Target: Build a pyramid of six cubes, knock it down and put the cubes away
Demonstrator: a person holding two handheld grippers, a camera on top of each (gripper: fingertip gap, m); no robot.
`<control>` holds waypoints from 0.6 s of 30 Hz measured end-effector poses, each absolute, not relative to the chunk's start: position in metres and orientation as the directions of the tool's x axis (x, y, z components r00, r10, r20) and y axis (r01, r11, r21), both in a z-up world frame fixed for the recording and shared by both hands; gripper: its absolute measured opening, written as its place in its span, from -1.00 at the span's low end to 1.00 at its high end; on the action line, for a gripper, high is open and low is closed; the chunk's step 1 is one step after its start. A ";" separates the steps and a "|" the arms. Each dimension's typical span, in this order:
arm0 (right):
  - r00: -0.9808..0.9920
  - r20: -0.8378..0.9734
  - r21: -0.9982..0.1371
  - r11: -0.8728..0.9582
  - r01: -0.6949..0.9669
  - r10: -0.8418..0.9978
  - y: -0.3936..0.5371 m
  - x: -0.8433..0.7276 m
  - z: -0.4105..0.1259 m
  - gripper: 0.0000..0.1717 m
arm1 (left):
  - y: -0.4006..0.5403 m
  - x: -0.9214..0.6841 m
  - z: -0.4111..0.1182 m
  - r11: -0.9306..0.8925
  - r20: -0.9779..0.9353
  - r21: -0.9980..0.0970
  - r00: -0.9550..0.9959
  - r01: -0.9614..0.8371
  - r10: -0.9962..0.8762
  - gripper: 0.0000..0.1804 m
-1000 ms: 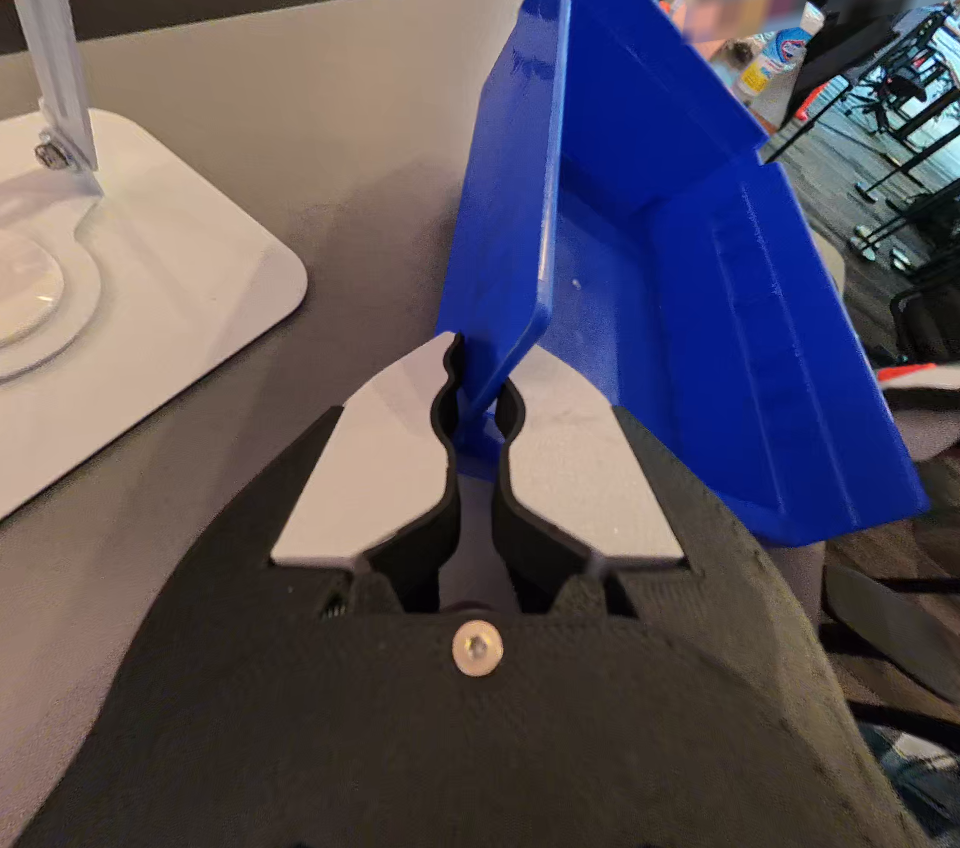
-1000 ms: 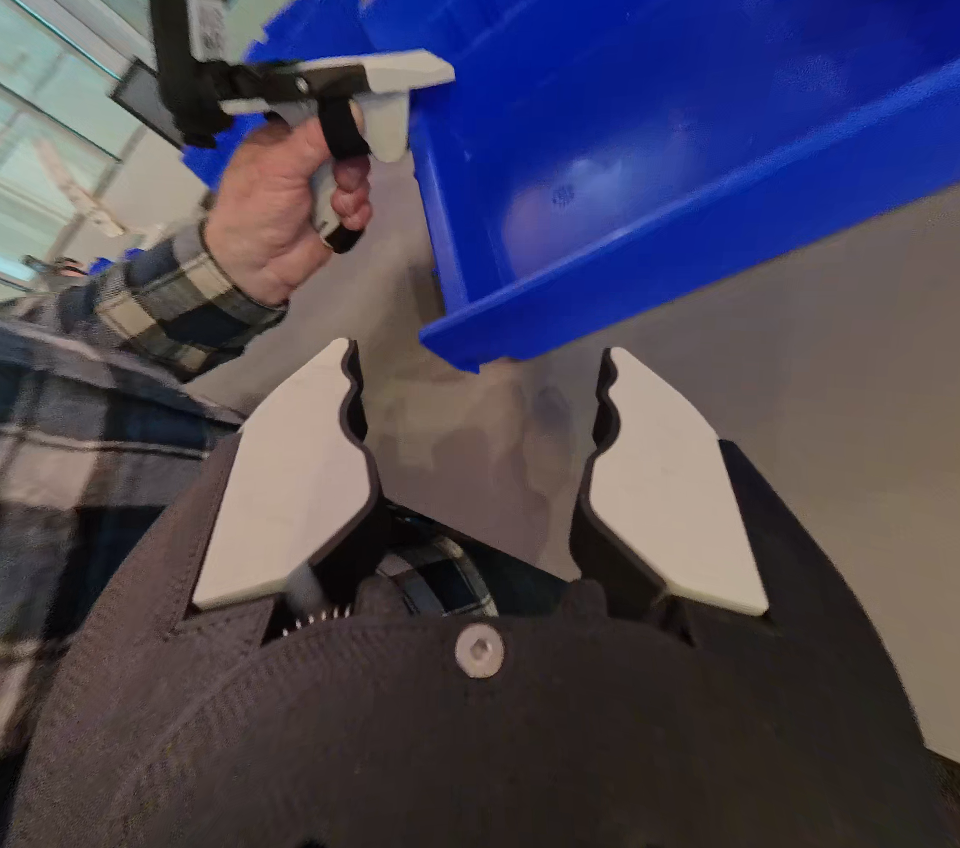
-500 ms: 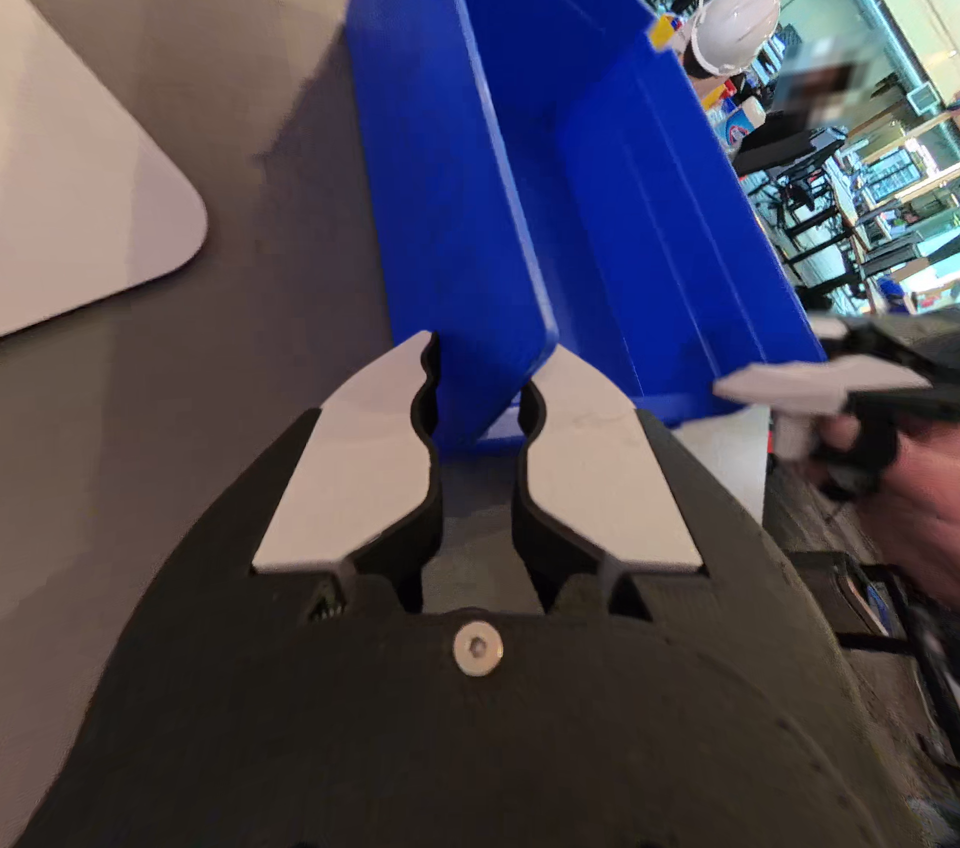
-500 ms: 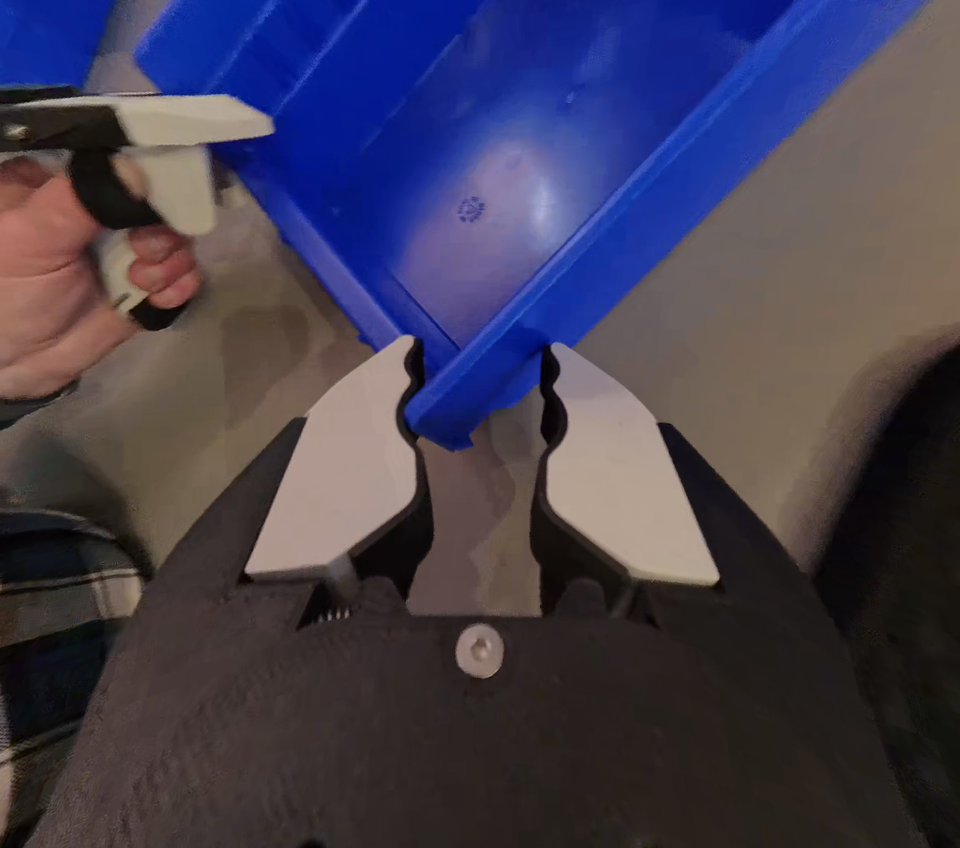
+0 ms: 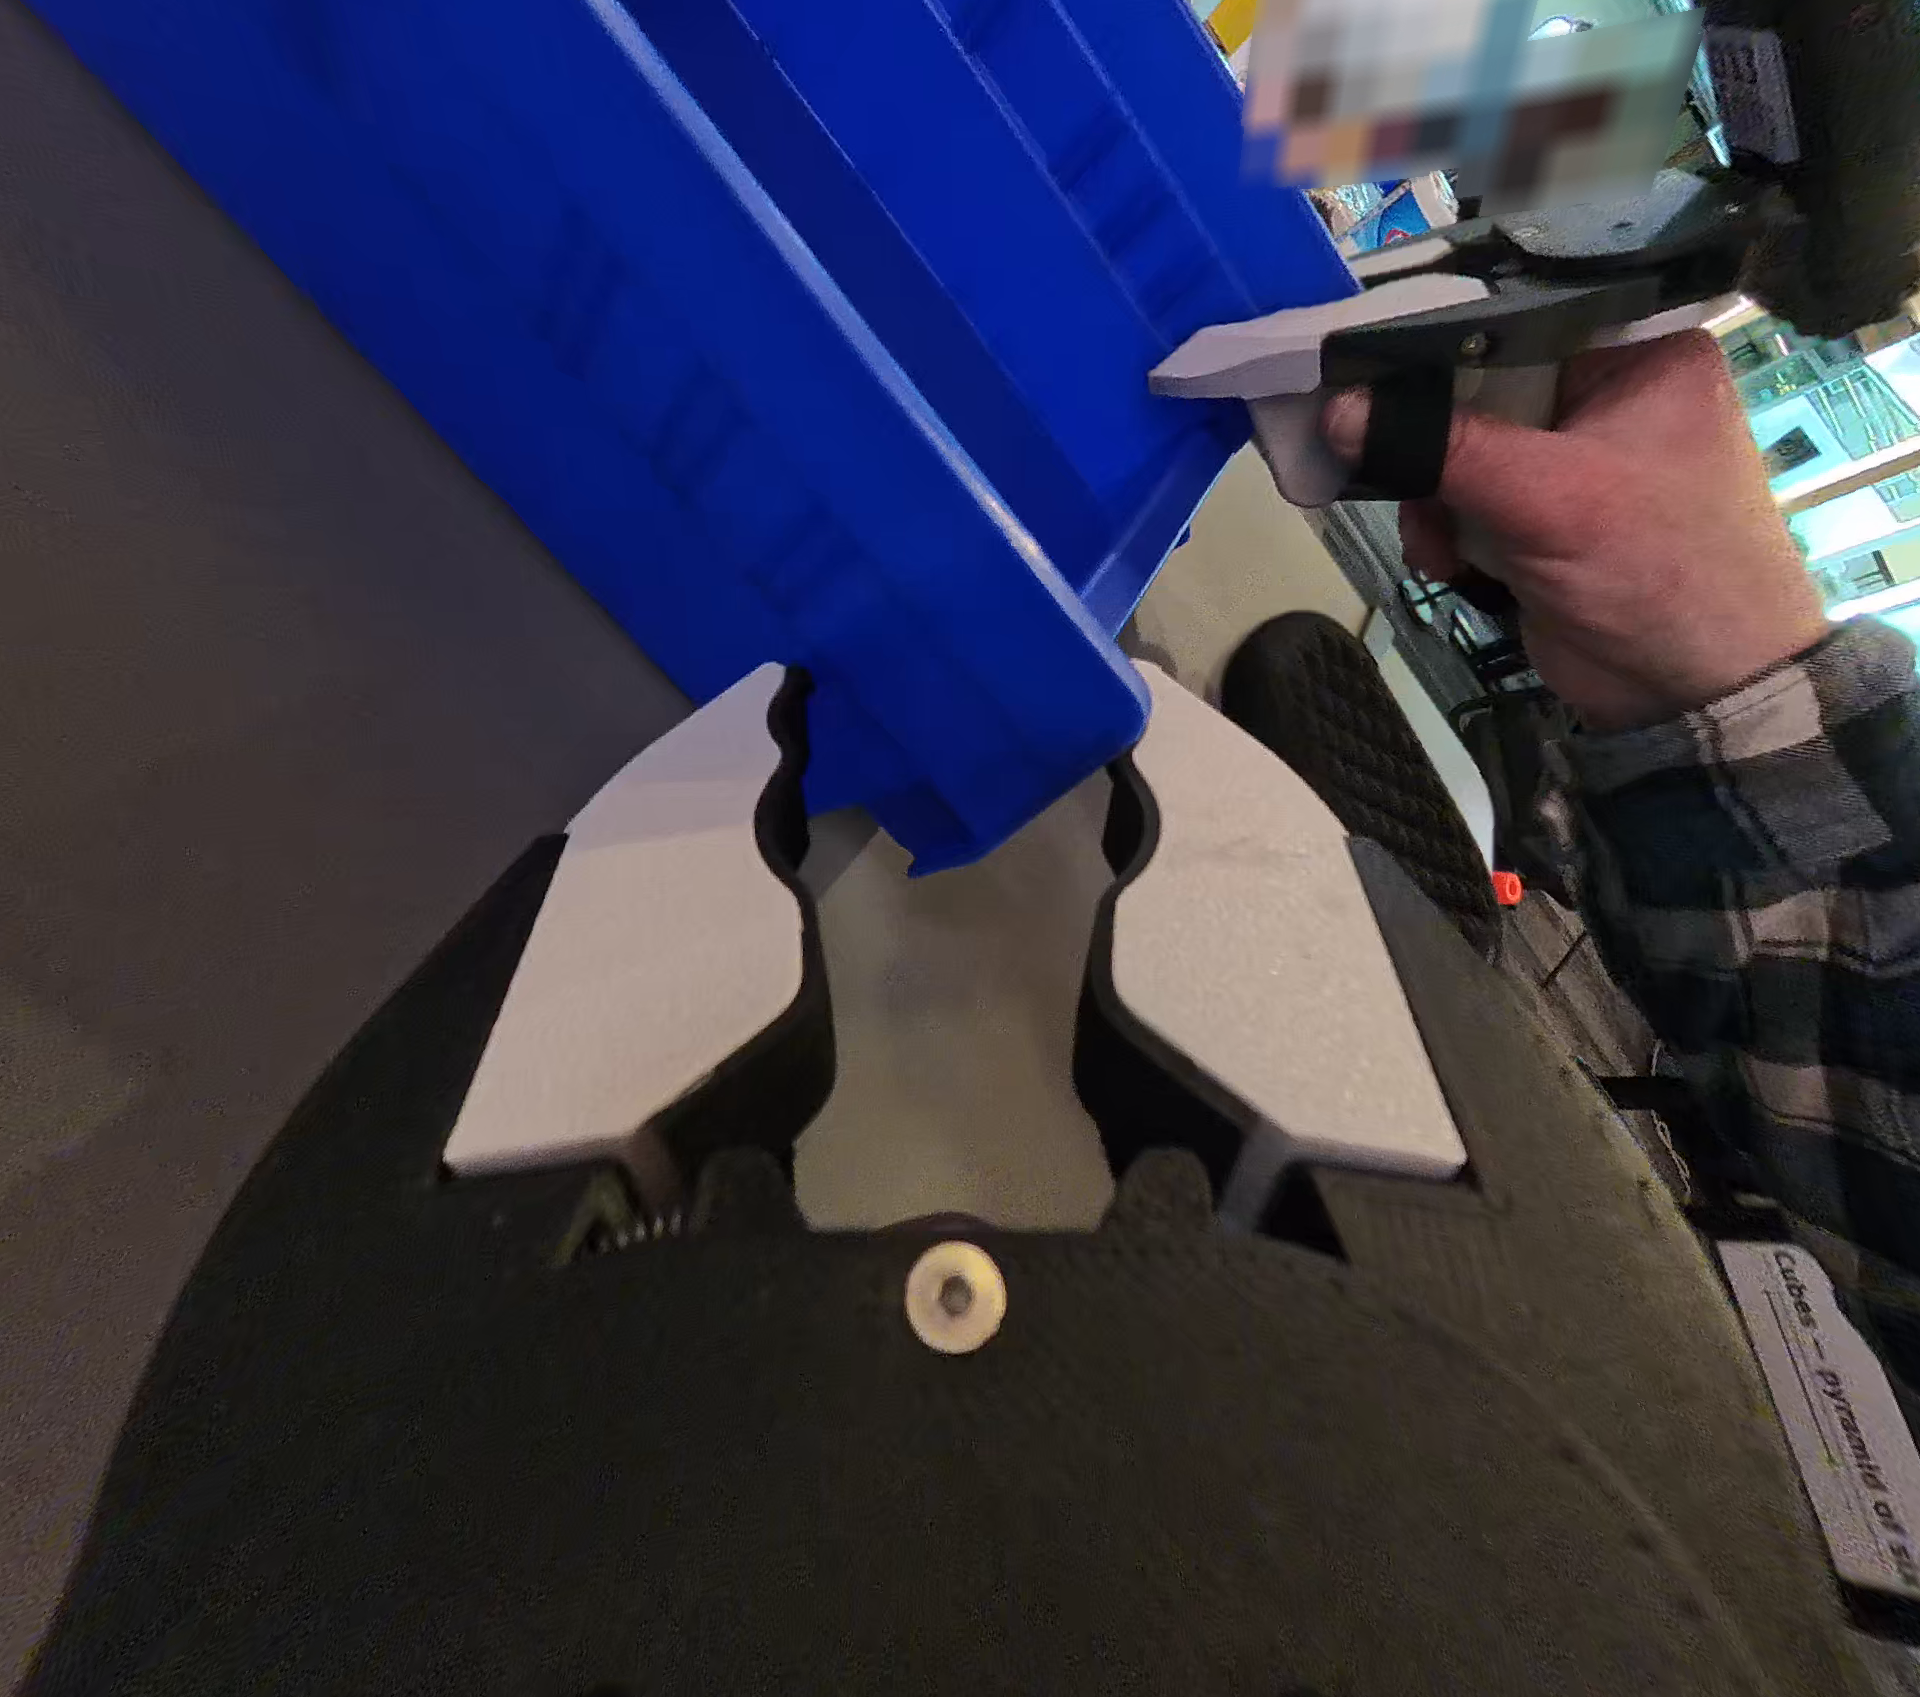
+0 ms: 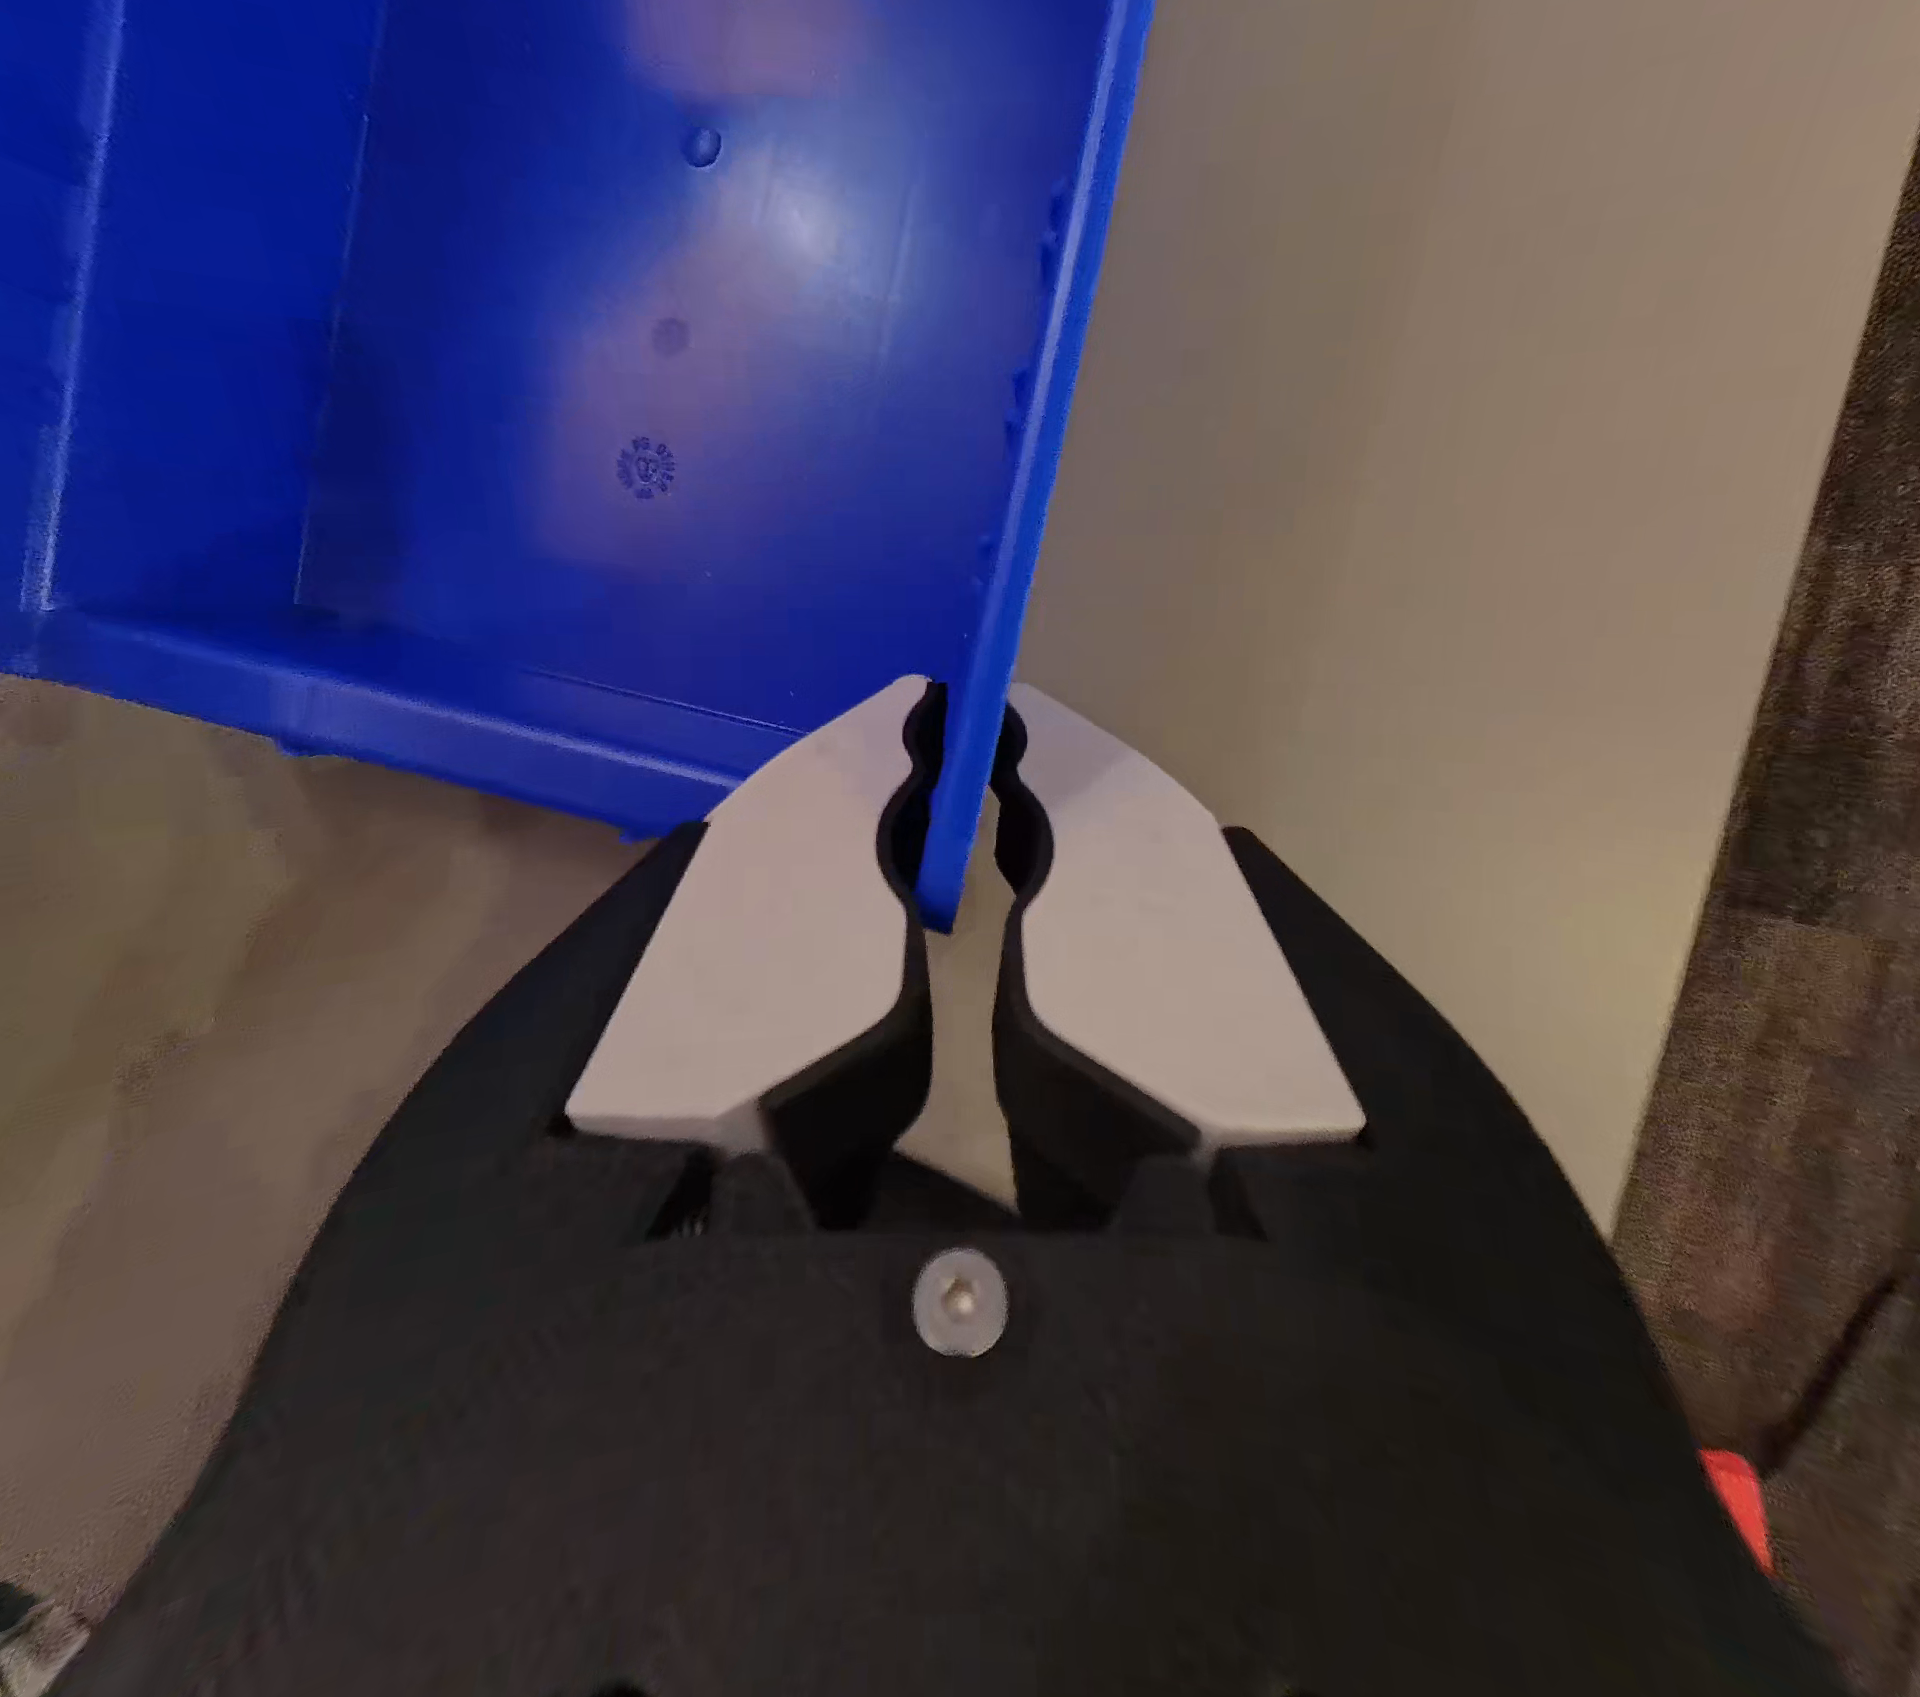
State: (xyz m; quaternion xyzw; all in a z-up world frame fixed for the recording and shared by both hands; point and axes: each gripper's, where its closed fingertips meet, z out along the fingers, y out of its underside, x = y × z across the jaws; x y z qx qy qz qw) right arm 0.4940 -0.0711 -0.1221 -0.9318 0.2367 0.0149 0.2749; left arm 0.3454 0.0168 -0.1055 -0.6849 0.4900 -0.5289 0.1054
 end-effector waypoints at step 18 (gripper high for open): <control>0.847 -0.039 -0.659 -0.623 -0.421 -0.530 -0.064 0.525 -0.088 -0.36 | 0.031 0.339 -0.100 -0.437 0.606 -0.680 -0.116 -0.589 -0.787 -0.03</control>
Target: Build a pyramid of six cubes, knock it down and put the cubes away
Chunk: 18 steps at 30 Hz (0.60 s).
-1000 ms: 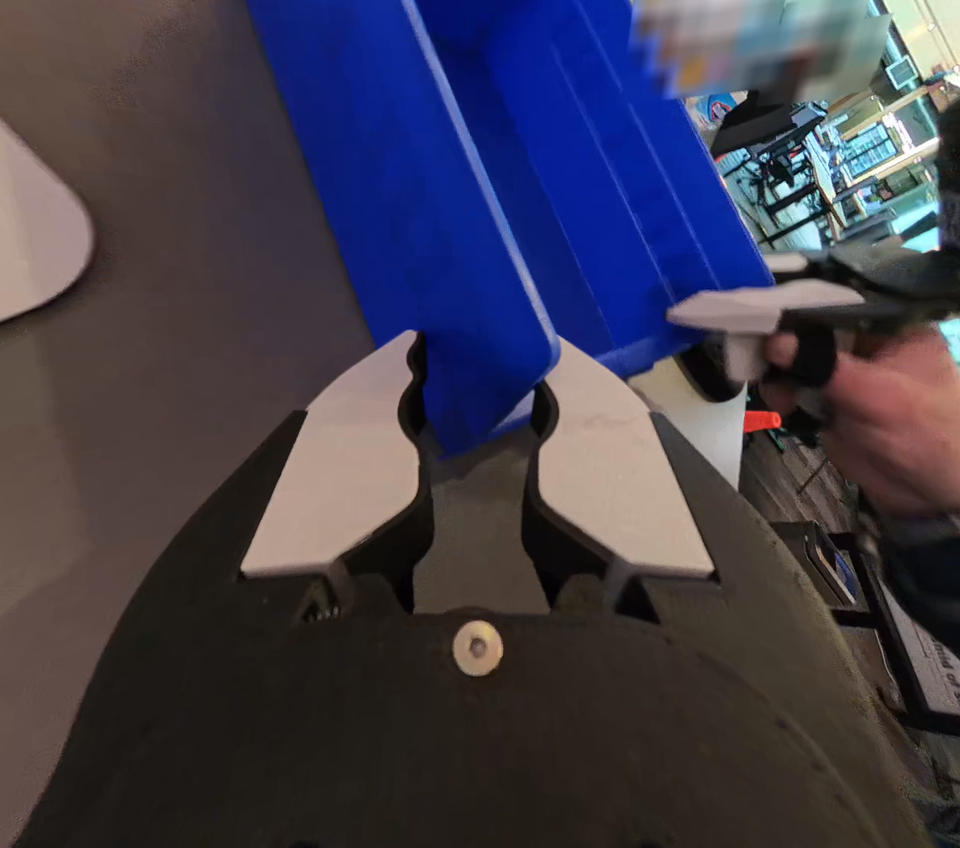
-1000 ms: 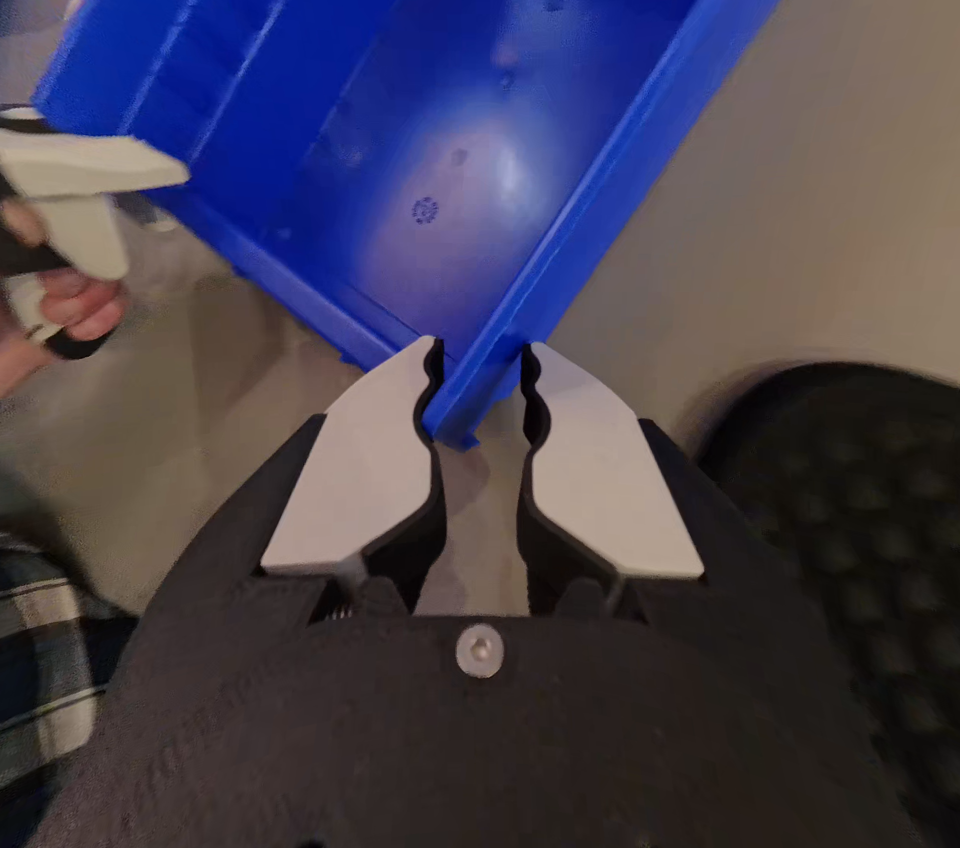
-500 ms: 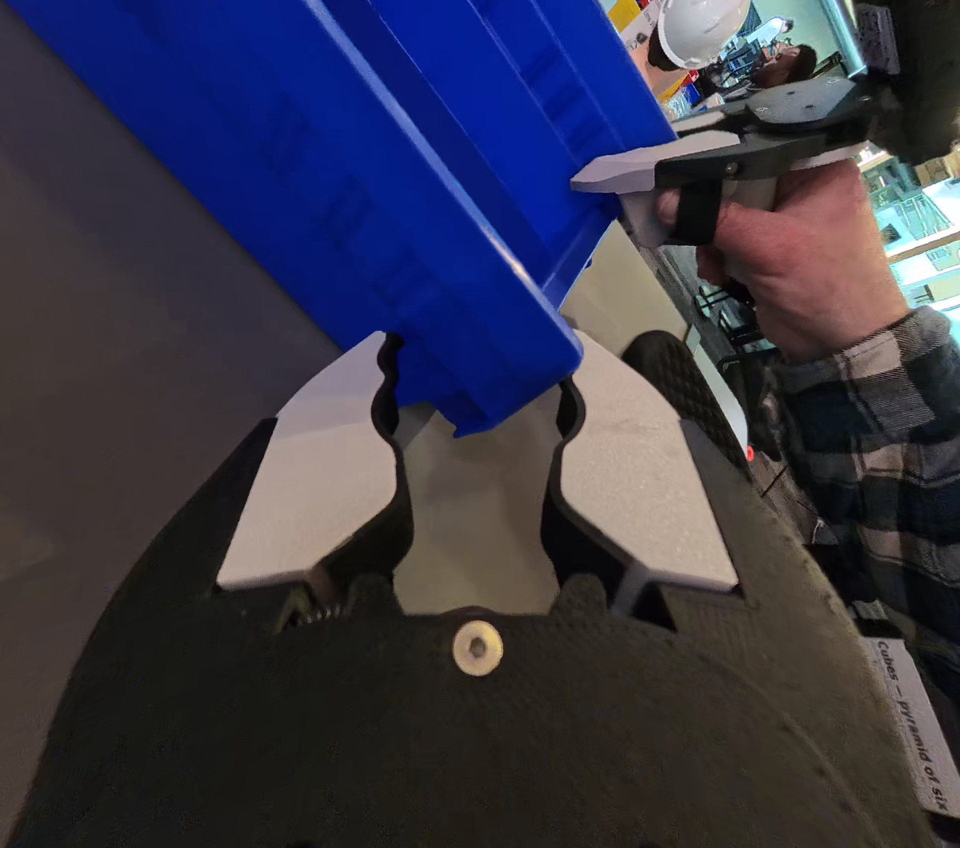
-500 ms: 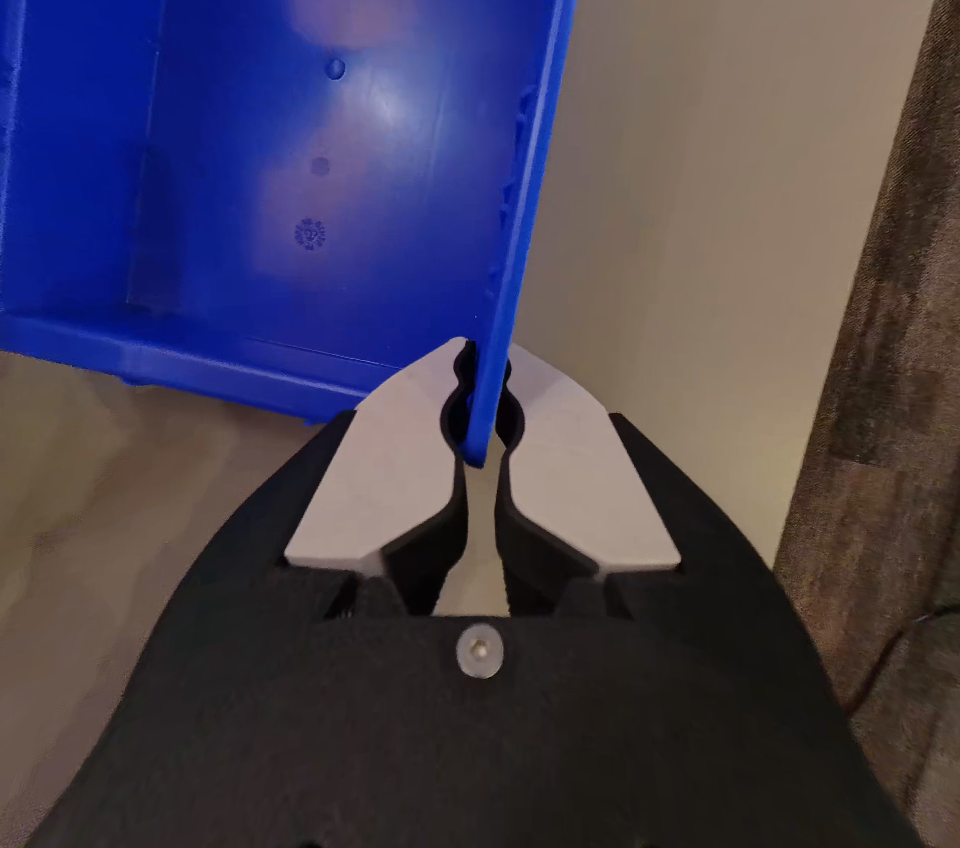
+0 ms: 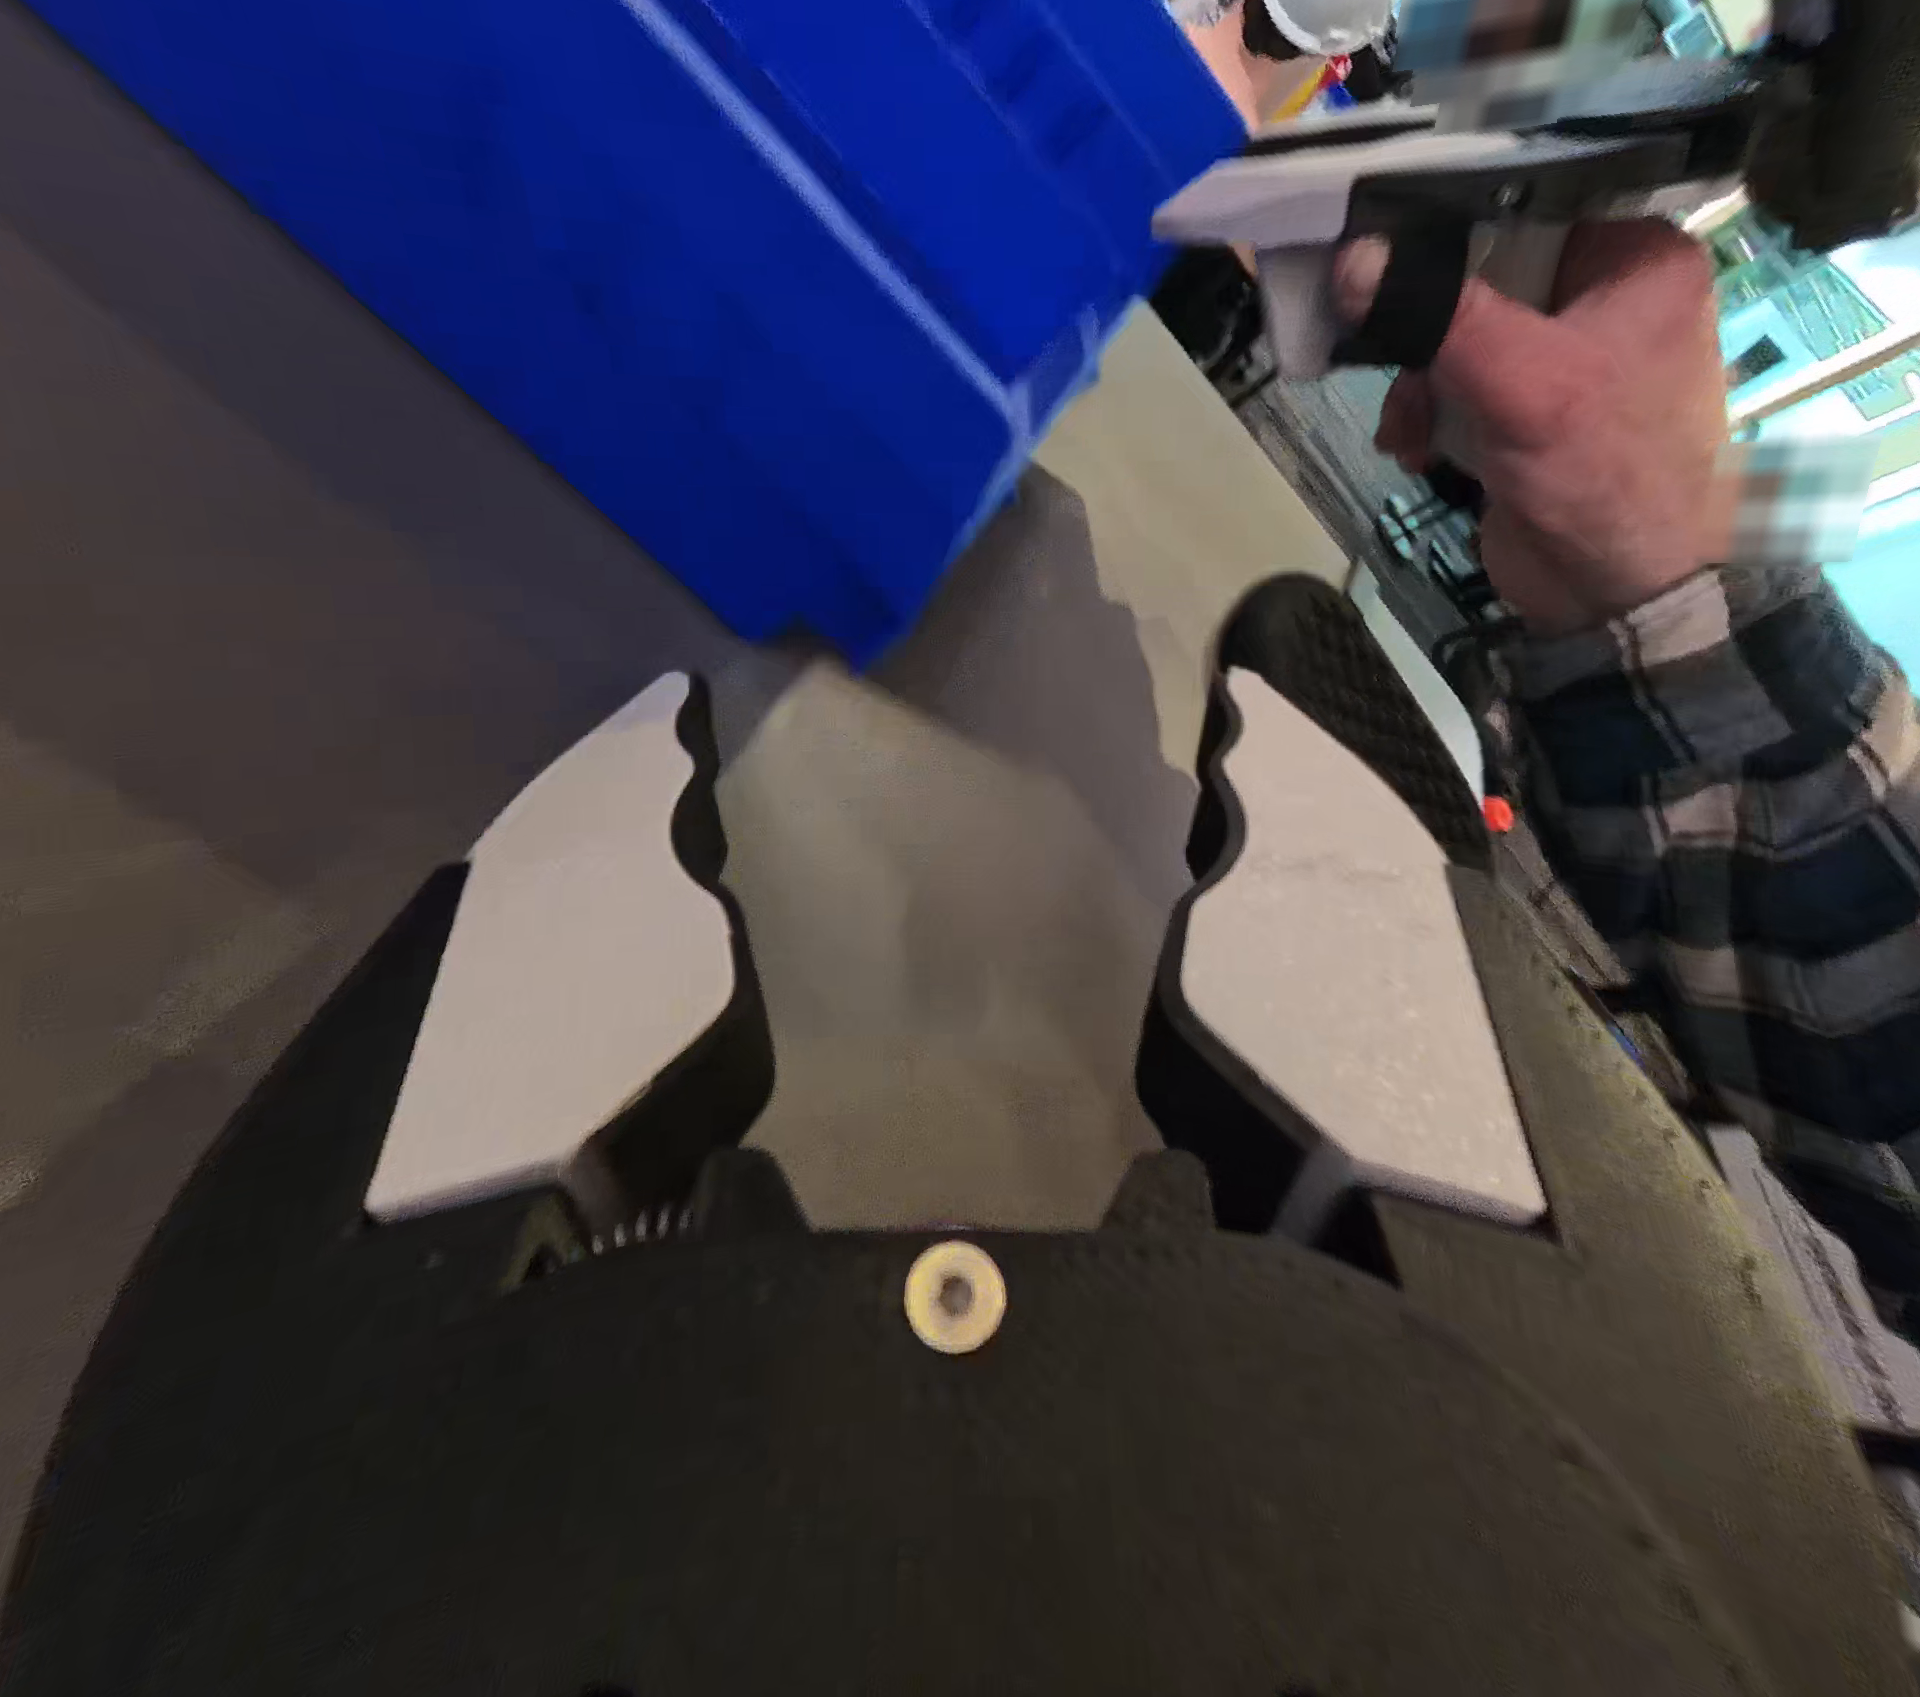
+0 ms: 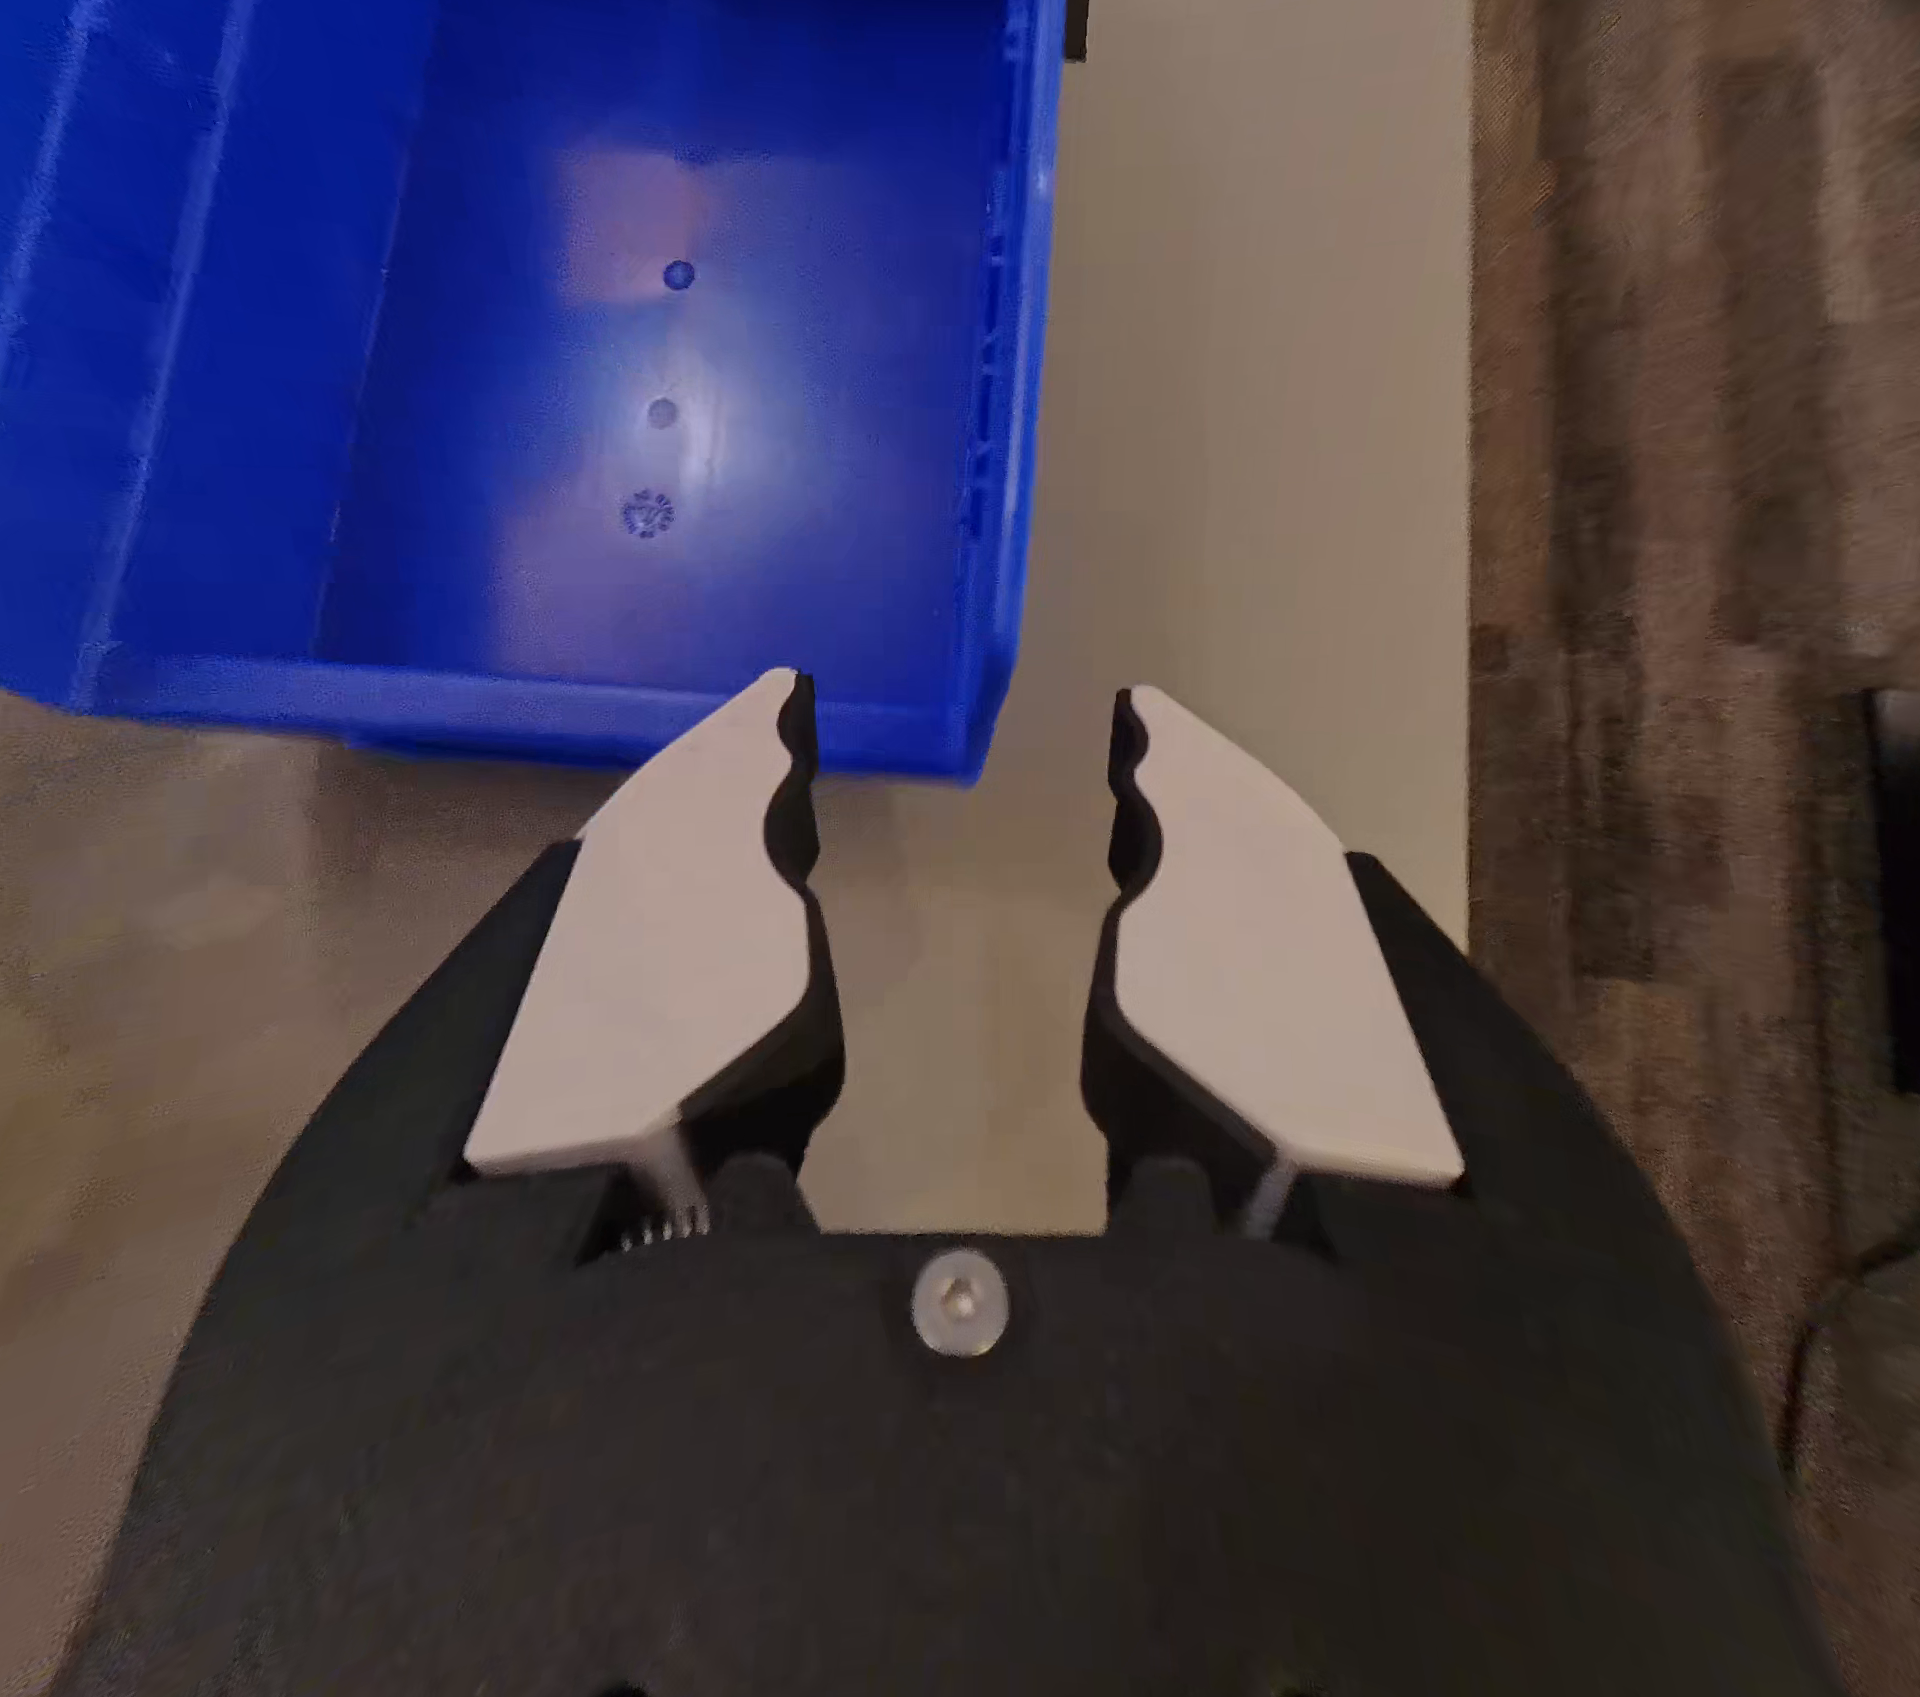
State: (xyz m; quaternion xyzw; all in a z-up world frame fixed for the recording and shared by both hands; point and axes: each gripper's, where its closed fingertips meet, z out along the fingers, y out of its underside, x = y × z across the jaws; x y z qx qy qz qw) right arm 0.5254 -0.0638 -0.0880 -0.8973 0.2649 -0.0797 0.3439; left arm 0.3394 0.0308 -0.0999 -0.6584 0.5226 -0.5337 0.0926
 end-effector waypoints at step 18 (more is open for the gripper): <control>0.992 -0.101 -0.668 -0.733 -0.129 -0.082 0.055 0.251 -0.135 0.12 | 0.209 0.017 -0.148 -0.379 0.092 -0.690 0.445 -0.617 -0.891 0.51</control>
